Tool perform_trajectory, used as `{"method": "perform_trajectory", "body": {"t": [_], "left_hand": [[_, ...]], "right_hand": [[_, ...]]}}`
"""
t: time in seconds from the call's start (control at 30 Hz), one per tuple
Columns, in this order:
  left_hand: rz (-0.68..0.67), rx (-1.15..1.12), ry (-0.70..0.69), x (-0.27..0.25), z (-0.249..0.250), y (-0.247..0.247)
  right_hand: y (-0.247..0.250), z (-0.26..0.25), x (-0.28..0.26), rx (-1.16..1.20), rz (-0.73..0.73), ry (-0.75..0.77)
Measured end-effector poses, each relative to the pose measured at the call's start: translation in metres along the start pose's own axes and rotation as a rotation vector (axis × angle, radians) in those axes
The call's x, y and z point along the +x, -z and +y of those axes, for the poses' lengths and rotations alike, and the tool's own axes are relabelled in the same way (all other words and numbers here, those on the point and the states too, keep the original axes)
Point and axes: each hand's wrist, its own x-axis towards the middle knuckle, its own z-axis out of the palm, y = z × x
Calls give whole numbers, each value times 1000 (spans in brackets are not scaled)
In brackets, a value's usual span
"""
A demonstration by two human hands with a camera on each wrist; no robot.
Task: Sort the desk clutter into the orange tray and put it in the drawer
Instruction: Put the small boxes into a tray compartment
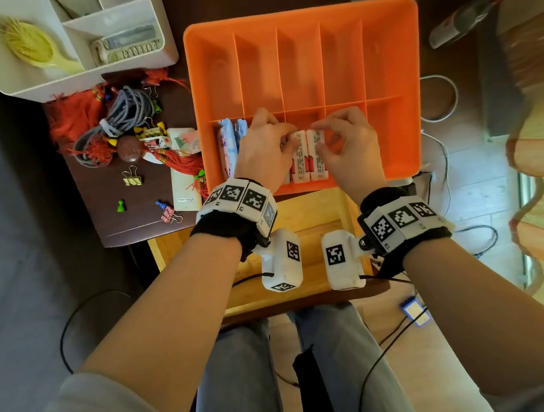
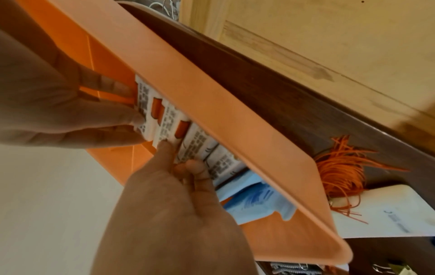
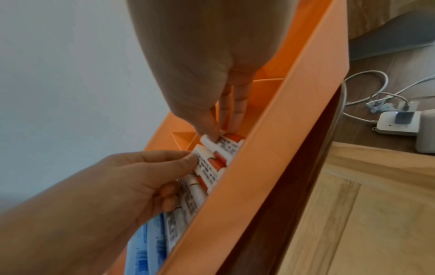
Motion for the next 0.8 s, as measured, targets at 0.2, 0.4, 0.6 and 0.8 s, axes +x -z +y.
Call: {"method": "perform_trajectory", "body": {"t": [0.2, 0.4, 0.6, 0.8], "left_hand": [[0, 51, -48, -6, 1, -2], [-20, -115, -82, -12, -2, 8], [287, -175, -43, -16, -23, 43], [578, -79, 176, -24, -71, 83]], "right_hand": [[1, 2, -1, -10, -20, 25], [-2, -10, -2, -20, 31, 34], [-18, -49, 0, 131, -13, 118], [-57, -84, 13, 235, -101, 155]]}}
